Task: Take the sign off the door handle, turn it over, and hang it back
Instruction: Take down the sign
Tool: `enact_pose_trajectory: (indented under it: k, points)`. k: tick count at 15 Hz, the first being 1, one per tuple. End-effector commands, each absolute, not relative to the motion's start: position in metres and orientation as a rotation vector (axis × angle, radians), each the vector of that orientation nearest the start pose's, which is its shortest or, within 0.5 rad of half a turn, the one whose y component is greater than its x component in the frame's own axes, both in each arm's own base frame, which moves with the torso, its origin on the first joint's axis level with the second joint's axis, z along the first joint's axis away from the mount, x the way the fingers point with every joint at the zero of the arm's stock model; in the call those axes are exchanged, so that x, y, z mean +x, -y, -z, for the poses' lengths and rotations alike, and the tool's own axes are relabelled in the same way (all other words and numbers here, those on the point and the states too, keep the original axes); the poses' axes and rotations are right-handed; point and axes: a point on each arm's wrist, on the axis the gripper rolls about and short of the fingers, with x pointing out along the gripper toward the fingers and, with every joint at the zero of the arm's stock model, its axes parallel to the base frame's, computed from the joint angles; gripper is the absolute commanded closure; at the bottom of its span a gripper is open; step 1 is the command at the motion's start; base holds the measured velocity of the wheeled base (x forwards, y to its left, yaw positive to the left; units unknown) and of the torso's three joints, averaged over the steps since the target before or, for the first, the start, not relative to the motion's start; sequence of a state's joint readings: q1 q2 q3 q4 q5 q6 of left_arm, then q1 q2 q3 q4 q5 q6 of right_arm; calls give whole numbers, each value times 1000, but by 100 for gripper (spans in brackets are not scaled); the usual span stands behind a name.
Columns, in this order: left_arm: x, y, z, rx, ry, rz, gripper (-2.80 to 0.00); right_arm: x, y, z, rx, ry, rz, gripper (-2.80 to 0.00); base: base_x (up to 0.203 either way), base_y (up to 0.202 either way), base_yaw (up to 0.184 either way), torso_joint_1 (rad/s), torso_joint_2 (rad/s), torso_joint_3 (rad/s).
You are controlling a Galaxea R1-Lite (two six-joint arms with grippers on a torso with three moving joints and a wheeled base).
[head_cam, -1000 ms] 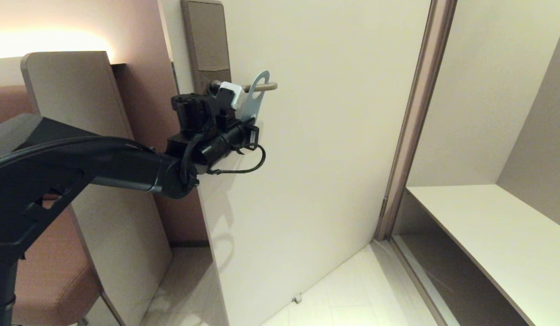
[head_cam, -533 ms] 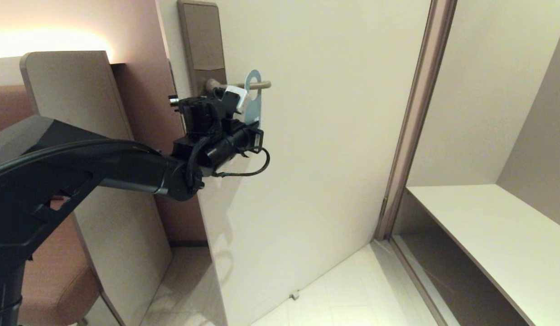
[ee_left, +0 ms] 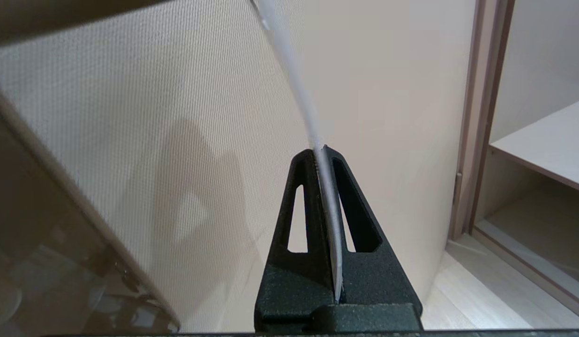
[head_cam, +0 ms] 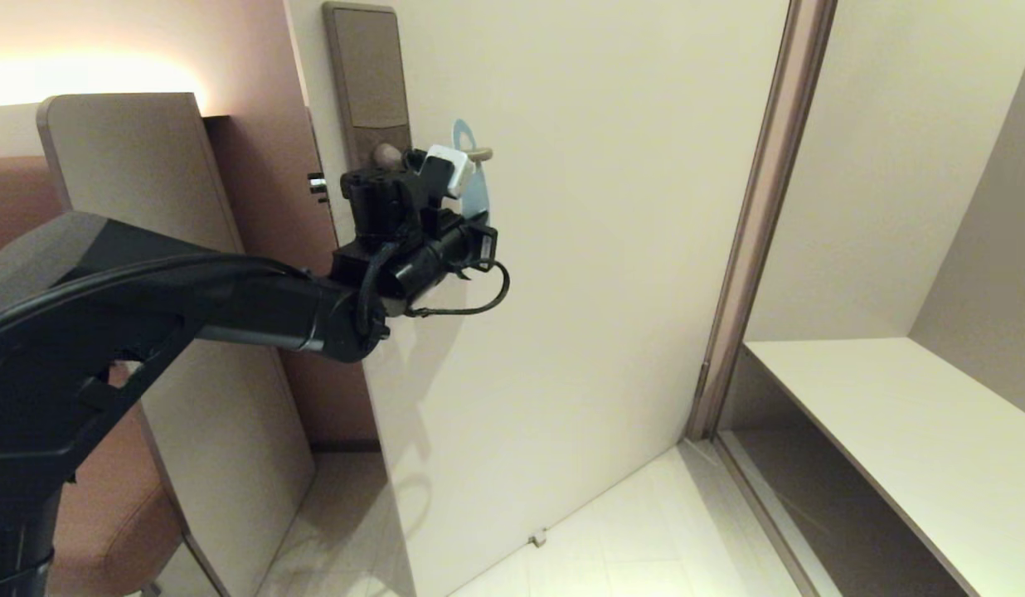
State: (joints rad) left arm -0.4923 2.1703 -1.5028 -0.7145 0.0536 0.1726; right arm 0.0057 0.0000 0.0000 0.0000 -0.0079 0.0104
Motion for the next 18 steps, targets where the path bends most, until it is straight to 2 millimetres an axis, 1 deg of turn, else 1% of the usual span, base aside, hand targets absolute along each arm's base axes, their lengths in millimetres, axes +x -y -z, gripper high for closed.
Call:
enact_pose_trajectory:
  k: [1, 4, 7, 13, 15, 18]
  points:
    - [409, 216, -196, 161, 69, 431, 0, -23, 0, -75, 11, 0, 2, 0, 0, 0, 0, 0, 0, 0]
    - [417, 217, -192, 160, 71, 424, 0, -23, 0, -75, 11, 0, 0, 0, 0, 0, 0, 0, 0, 0]
    - [420, 214, -189, 160, 65, 417, 0, -23, 0, -75, 11, 0, 2, 0, 0, 0, 0, 0, 0, 0]
    - [421, 214, -189, 160, 65, 415, 0, -23, 0, -75, 11, 0, 2, 0, 0, 0, 0, 0, 0, 0]
    - [421, 214, -191, 158, 71, 413, 0, -23, 0, -75, 11, 0, 2, 0, 0, 0, 0, 0, 0, 0]
    - [425, 215, -199, 152, 98, 408, 0, -23, 0, -75, 11, 0, 2, 0, 0, 0, 0, 0, 0, 0]
